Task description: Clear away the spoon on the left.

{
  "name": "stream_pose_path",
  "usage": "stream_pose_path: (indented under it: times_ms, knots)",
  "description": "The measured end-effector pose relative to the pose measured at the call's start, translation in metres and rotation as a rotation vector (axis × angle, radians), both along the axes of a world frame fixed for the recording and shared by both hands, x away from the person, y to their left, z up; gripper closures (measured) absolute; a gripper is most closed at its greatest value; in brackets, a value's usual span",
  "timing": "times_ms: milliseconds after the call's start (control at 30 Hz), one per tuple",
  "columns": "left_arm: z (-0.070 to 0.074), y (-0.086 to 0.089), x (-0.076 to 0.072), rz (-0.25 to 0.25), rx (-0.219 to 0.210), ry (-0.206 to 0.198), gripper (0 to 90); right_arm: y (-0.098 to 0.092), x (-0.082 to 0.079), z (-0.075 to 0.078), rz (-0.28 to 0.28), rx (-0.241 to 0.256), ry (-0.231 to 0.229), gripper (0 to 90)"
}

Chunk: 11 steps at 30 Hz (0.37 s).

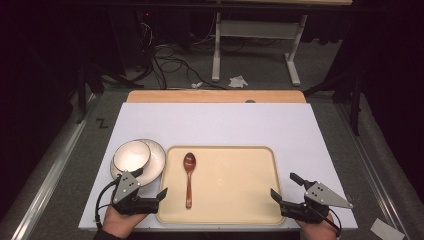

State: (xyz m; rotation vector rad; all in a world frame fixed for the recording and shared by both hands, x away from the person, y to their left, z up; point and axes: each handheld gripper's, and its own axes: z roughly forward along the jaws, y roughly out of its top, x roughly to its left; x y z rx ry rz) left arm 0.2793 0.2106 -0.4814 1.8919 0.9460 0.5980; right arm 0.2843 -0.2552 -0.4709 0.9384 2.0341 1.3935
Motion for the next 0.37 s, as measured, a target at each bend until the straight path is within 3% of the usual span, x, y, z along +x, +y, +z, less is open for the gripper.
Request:
stream_pose_path:
  times_ms: [133,233,367]
  knots:
    - [0.001,0.013,-0.004,0.014,-0.04,-0.024,0.0,-0.004,0.0,0.001,-0.011,0.007,-0.002,16.9]
    - [0.0,0.019,-0.005,0.033,-0.04,-0.034,0.0,-0.007,0.001,0.001,-0.02,0.012,-0.006,16.9]
    - [-0.001,0.018,-0.001,0.046,-0.039,-0.019,0.9,-0.008,0.001,0.001,-0.029,0.013,-0.004,16.9]
